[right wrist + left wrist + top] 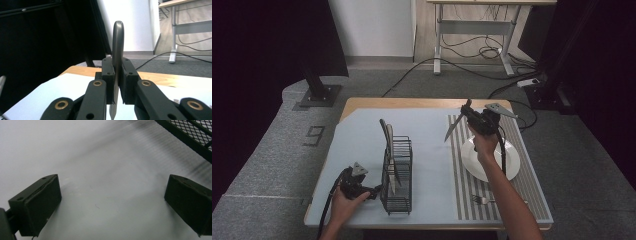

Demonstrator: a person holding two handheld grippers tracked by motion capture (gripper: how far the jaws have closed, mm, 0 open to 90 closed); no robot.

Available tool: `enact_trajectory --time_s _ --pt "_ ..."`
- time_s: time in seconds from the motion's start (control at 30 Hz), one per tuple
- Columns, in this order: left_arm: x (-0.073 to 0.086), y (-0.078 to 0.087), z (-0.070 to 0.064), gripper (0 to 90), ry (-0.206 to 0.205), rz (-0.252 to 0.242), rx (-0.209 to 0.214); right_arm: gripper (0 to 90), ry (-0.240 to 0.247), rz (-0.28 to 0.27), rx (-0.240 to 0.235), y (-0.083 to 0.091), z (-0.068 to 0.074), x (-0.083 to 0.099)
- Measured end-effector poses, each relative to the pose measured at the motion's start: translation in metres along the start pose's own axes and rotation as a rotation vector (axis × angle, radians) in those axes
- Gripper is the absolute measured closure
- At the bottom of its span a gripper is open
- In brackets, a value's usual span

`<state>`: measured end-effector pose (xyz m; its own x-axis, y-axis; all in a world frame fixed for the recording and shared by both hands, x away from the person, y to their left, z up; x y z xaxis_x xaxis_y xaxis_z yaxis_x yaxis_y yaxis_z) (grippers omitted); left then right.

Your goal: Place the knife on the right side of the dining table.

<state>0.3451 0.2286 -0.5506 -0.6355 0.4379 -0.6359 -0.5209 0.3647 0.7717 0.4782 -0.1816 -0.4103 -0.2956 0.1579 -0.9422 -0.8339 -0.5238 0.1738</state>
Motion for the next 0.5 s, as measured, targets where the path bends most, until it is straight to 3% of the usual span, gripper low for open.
enact_trajectory --time_s 0.5 --pt "0.000 0.000 0.000 0.2 -0.001 -0.001 -0.001 83.3 -0.064 -0.014 0.075 -0.008 -0.035 -0.001"
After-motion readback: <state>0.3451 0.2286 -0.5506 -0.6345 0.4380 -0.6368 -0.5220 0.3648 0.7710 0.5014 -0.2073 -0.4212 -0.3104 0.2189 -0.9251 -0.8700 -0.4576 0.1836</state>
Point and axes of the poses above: each handheld gripper's, and its own axes: y roughly backward along the jaws, x roughly out of its underside, z roughly to its left, the point moved 3 cm from there along -y, roughly forward along the jaws, and after that the axes turned 2 degrees about z, right-handed, at the moved point
